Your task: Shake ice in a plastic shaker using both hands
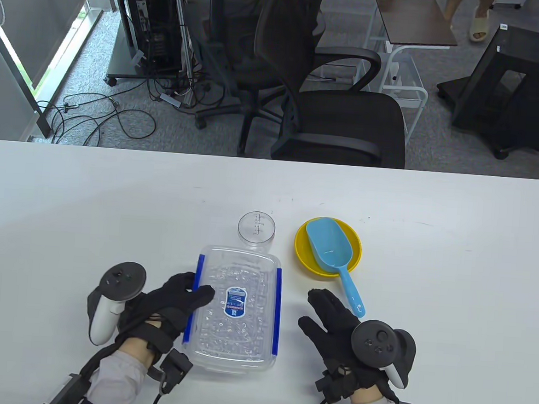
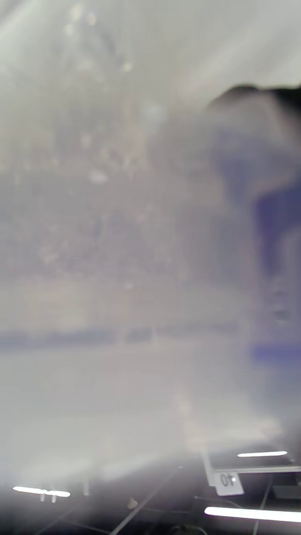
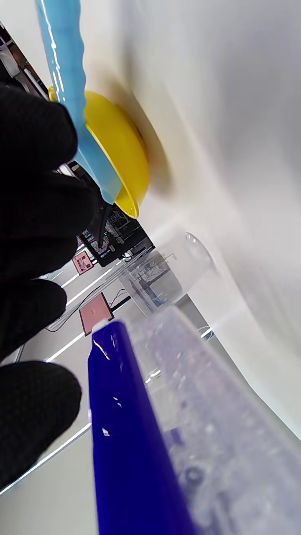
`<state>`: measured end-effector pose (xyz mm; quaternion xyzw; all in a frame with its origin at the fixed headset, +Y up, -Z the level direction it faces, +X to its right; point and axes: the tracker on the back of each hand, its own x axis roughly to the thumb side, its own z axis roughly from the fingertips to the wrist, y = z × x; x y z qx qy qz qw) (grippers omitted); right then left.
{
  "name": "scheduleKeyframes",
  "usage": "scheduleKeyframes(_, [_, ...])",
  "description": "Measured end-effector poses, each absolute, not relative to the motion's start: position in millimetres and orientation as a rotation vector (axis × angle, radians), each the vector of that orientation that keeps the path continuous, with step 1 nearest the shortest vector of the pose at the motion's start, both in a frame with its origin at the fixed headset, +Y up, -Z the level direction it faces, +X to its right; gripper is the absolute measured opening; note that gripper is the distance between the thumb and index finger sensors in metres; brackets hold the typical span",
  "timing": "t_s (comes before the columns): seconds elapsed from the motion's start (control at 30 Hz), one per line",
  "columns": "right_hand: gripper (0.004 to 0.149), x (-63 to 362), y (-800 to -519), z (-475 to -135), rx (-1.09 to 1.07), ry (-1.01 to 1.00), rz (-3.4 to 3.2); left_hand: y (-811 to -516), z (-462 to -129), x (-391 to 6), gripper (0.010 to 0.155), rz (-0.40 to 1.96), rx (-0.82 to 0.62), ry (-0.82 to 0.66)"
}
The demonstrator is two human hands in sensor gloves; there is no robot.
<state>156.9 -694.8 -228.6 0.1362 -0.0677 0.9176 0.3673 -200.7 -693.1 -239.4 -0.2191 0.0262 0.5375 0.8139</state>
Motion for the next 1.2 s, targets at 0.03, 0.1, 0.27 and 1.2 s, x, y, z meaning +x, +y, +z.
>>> scheduleKeyframes(0.03, [0.06, 156, -695, -229, 0.348, -0.162, 2.36, -700, -239, -196, 0.081, 1.135, -0.471, 0.057])
scheduleKeyframes(0.1, [0.06, 155, -697, -230, 0.34, -0.128, 2.369, -715, -238, -187, 0.081, 1.121, -0.476, 0.069])
scheduleKeyframes(0.27, [0.061, 148, -703, -231, 0.331, -0.013, 2.416, -744, -237, -177, 0.081, 1.136, -0.515, 0.097])
scheduleKeyframes(1.2, [0.058, 119, -750, -238, 0.118, 0.511, 2.106, -730, -221, -180, 0.062, 0.783, -0.327, -0.025])
